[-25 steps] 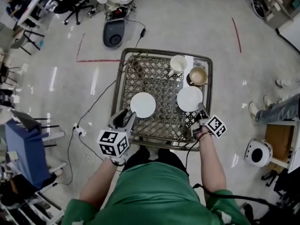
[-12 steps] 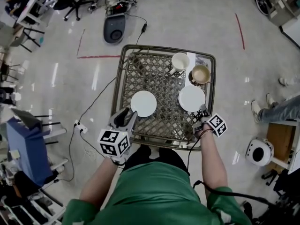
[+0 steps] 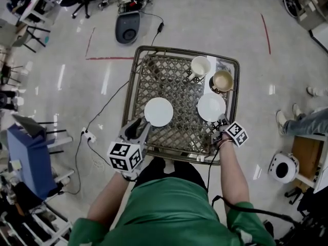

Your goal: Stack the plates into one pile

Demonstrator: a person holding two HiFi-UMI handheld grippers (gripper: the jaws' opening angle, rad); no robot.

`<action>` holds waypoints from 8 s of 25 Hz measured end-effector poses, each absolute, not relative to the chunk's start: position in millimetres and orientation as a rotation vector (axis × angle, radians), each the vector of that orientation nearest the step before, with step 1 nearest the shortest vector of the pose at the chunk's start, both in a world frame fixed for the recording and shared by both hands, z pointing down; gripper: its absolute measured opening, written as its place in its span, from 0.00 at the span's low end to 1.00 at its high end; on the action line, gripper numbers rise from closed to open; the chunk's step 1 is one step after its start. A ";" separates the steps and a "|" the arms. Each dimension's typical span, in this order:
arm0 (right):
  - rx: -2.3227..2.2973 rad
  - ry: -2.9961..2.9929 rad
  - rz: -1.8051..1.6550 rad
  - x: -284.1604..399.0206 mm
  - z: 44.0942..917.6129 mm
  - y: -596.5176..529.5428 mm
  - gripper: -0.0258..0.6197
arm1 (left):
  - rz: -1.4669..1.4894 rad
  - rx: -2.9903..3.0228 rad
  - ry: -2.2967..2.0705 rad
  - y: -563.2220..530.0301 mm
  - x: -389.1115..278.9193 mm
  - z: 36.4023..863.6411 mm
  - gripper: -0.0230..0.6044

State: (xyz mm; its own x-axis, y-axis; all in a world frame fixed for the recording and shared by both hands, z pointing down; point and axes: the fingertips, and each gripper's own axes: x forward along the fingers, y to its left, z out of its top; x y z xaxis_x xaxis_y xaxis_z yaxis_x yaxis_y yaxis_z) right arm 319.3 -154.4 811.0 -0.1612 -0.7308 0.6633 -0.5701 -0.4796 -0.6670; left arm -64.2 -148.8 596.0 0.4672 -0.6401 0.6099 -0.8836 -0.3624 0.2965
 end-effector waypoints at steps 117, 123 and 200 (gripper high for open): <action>-2.349 2.296 -0.575 167.2 509.3 -64.9 0.13 | 0.369 1.774 -0.741 -176.3 -68.9 756.4 0.09; -2.314 2.298 -0.572 181.9 506.3 -63.3 0.12 | 0.325 1.814 -0.753 -170.4 -58.6 729.8 0.09; -2.435 2.136 -0.815 348.1 555.5 -31.3 0.11 | 0.627 2.089 -0.868 -222.4 143.5 738.2 0.34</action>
